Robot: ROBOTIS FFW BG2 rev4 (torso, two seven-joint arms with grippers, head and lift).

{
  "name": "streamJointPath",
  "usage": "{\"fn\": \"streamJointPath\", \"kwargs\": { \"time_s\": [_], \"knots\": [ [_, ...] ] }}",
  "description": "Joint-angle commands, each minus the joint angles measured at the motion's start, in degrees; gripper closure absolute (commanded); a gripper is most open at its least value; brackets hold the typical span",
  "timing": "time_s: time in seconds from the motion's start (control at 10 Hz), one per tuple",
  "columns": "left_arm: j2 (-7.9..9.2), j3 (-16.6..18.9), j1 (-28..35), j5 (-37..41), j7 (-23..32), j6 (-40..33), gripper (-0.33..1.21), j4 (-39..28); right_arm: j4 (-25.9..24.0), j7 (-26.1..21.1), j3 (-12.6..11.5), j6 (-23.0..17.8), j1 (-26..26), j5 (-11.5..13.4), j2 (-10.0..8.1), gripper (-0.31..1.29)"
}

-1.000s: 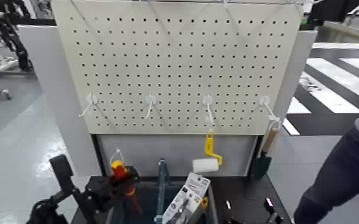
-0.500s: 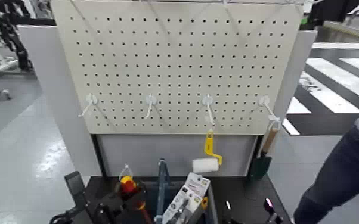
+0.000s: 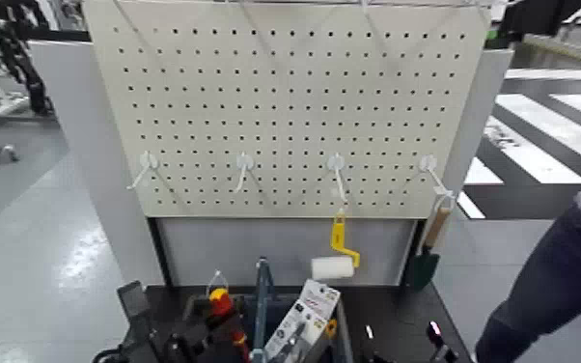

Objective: Put the red screwdriver into the crate.

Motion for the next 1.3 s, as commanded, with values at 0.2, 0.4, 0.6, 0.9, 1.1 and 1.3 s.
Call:
{"fn": "streamJointPath", "kwargs": {
  "time_s": [0.2, 0.4, 0.6, 0.9, 1.1, 1.3],
  "knots": [
    [-0.17, 0.07, 0.60, 1.82, -0.02, -4.20, 0.24, 0.62, -0.02, 0.00, 0.00, 0.00, 0.09, -0.09, -0.04, 0.14],
    [-0.17, -0.19, 0.60, 1.73, 0.07, -5.08, 0.12, 0.44, -0.02, 0.00, 0.00, 0.00, 0.00, -0.09, -0.04, 0.14],
    [-0.17, -0.10, 0.60, 1.73, -0.02, -5.87, 0.12, 0.18, -0.02, 0.00, 0.00, 0.00, 0.09, -0.09, -0.04, 0.14],
    [-0.17, -0.28, 0.95, 1.02, -0.37, -11.32, 0.12, -0.70, -0.02, 0.00, 0.00, 0.00, 0.09, -0.09, -0.04, 0.14],
    [-0.26, 1.13, 1.66, -4.25, 1.03, -14.83, 0.12, -3.77, -0.02, 0.00, 0.00, 0.00, 0.09, -0.09, 0.04, 0.14],
    [-1.23, 3.41, 4.03, -12.60, 5.34, -18.00, 0.12, -6.24, -0.11, 0.00, -0.09, 0.00, 0.09, -0.09, -0.04, 0.14]
  ]
}}
